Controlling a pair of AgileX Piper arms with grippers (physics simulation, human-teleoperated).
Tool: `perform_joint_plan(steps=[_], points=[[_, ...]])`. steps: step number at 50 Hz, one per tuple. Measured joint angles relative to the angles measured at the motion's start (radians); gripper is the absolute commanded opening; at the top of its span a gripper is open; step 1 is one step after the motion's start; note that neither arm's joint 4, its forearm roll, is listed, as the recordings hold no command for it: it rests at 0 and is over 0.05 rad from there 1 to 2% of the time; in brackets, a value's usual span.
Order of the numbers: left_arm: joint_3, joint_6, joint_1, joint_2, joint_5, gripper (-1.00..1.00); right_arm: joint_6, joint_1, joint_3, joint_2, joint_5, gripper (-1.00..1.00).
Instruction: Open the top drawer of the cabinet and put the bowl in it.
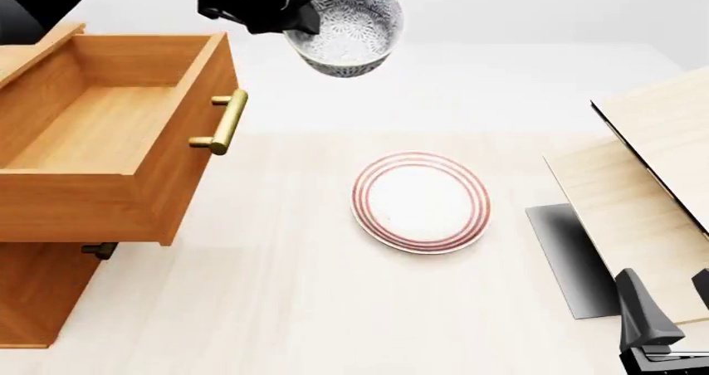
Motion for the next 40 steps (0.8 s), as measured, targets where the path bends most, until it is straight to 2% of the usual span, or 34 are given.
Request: perform_joint_plan(steps=[13, 40], points=[[0.105, -0.008, 0.085, -0.09, -0.037, -1.0, 0.0, 0.0, 0.0, 0.0, 0.0, 1.0], [0.263, -0.04, 0.214, -0.247, -0.063, -1.0, 0.0, 0.0, 0.0, 0.0, 0.0, 1.0]])
